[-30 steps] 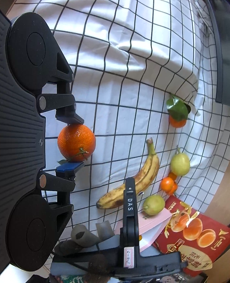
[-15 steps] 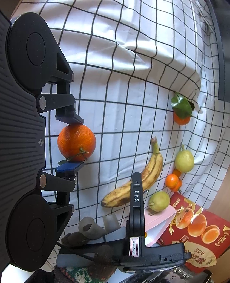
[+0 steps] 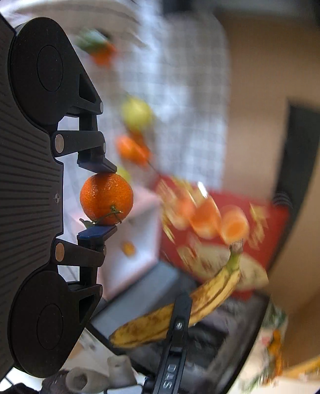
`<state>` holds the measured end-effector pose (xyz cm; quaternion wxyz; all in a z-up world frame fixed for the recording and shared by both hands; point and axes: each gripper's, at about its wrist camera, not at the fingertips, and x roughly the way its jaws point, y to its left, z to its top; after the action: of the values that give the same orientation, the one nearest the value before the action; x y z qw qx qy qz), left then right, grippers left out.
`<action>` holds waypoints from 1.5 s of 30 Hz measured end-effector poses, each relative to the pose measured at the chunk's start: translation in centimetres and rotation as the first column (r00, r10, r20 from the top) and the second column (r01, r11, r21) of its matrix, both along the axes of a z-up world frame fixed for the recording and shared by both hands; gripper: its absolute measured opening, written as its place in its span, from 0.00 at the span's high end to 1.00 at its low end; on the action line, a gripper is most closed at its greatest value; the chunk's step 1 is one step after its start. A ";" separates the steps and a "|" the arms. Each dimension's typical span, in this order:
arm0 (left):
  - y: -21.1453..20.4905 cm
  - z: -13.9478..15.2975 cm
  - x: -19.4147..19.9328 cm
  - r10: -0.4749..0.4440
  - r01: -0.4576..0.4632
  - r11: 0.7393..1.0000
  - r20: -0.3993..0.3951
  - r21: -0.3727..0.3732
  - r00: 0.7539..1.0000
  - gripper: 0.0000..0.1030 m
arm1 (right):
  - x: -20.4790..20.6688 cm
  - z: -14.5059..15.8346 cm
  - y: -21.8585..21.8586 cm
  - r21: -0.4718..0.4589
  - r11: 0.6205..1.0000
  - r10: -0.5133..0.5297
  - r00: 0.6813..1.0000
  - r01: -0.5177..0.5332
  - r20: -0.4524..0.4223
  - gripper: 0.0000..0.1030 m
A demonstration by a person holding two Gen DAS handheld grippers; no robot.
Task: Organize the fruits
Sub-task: 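Lower the tangerine into the pink box with the left tool while the right tool places the banana in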
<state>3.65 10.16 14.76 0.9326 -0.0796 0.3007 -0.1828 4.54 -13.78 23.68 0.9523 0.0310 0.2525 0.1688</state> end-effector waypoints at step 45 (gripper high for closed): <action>-5.2 -8.7 -0.5 0.175 -0.205 0.975 -0.274 -0.083 0.946 0.53 | 16.0 -18.8 -5.1 -0.187 0.982 -0.115 0.880 0.030 -0.461 0.64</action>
<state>3.18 5.00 6.08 0.8914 -0.1835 0.4032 -0.0961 20.55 -18.87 4.90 0.8674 -0.0029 0.4879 0.0978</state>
